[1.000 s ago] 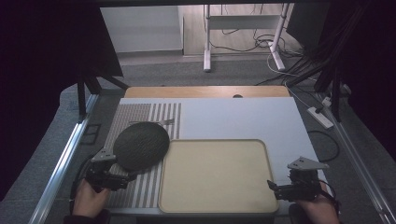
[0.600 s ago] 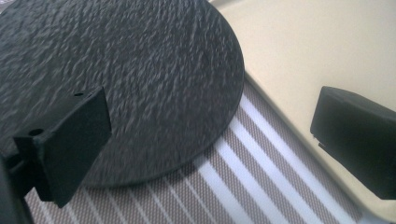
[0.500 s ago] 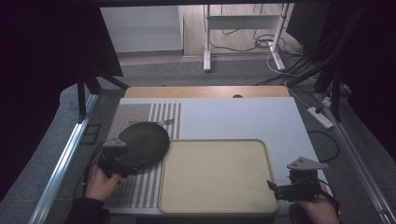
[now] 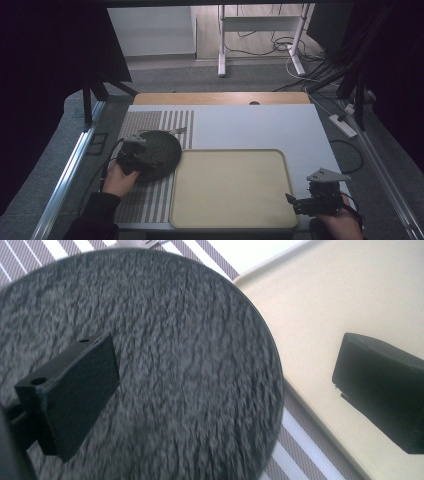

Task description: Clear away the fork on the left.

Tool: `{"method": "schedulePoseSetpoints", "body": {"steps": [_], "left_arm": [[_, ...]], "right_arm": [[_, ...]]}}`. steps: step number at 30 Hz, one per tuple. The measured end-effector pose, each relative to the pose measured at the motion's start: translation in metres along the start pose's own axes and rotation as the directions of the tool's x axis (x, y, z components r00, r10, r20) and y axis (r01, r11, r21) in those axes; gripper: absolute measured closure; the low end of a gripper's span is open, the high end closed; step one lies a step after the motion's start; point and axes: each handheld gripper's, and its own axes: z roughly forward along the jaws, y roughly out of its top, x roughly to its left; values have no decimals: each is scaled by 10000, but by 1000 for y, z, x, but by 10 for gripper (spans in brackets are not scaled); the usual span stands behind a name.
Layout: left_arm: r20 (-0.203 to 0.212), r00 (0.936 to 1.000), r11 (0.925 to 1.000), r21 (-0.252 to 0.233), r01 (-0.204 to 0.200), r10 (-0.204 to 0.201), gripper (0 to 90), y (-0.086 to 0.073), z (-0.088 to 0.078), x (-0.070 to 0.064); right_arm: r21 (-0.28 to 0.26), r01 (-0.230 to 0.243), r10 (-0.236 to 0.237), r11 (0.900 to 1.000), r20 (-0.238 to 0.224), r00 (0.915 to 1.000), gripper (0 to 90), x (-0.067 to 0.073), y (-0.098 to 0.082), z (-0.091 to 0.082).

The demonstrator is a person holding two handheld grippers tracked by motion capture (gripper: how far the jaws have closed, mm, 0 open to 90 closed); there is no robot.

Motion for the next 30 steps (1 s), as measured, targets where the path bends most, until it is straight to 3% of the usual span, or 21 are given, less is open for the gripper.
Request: {"method": "schedulePoseSetpoints", "body": {"steps": [6,11,22,30], "left_arm": [[-307,9988,9988,324,-365,374,1,16,13,-1],[-316,9987,9984,405,-392,405,2,27,21,1],[253,9979,9974,389,-607,598,1,50,38,13],[746,9968,9989,341,-308,282,0,61,54,22]], "right_arm": [[7,26,-26,10000,-17,10000,0,0,0,0],[11,71,-71,10000,-32,10000,0,0,0,0],[13,146,-146,9999,-98,9998,0,1,0,0],[71,196,-195,9998,-122,9997,0,1,0,1]]}}
